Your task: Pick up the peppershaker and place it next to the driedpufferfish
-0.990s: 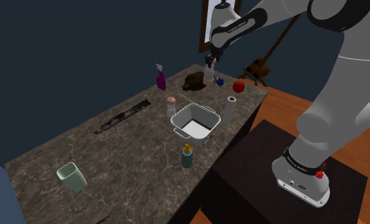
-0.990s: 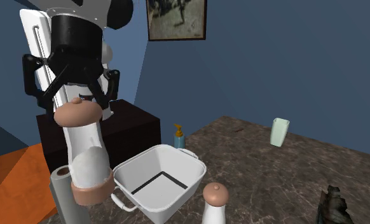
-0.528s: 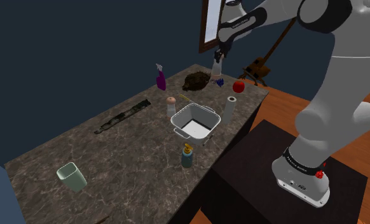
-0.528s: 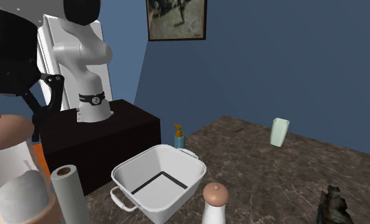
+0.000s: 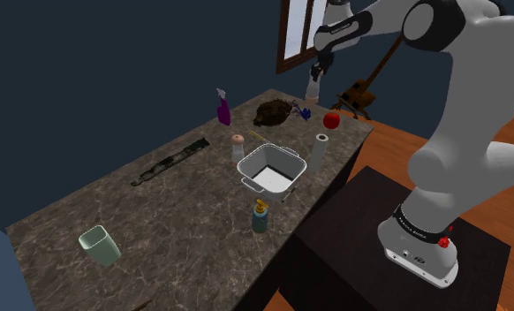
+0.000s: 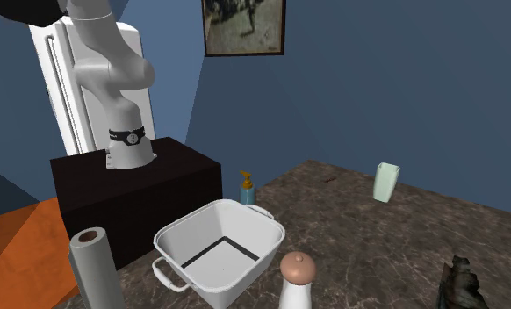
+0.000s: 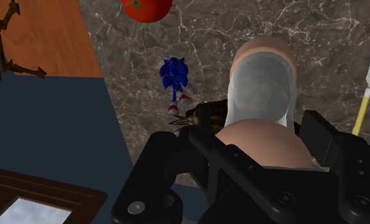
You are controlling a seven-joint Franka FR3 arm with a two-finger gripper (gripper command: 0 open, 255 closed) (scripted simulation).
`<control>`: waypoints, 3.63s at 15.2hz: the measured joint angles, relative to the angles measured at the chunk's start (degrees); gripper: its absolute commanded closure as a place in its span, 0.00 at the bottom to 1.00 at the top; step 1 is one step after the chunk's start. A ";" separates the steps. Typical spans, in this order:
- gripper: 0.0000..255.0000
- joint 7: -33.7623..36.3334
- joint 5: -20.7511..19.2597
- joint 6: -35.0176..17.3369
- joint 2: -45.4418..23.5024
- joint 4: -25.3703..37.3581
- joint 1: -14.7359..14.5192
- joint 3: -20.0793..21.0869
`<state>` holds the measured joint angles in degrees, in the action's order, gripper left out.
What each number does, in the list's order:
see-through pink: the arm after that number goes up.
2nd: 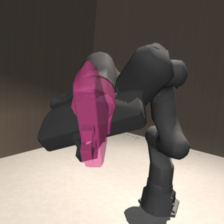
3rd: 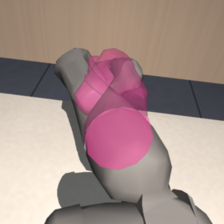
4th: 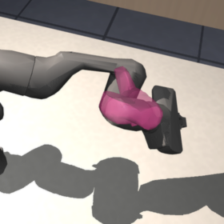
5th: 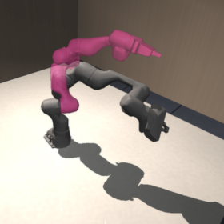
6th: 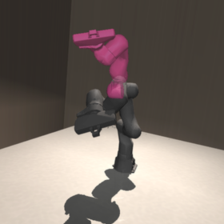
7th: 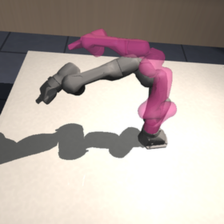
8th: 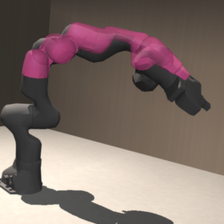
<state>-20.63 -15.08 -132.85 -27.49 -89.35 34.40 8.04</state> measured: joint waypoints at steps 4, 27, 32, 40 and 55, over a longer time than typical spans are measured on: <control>1.00 -2.77 0.62 0.69 -4.08 5.11 1.56 -0.36; 1.00 0.21 -2.13 -11.76 -12.92 1.41 0.80 -2.40; 1.00 0.99 -2.74 -14.15 -15.35 1.44 0.41 -2.98; 1.00 1.96 -3.54 -17.54 -19.59 2.32 -0.08 -3.90; 1.00 3.33 -4.43 -21.70 -25.96 4.60 -0.93 -5.23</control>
<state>-17.31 -19.50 -154.55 -53.45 -84.75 33.47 2.81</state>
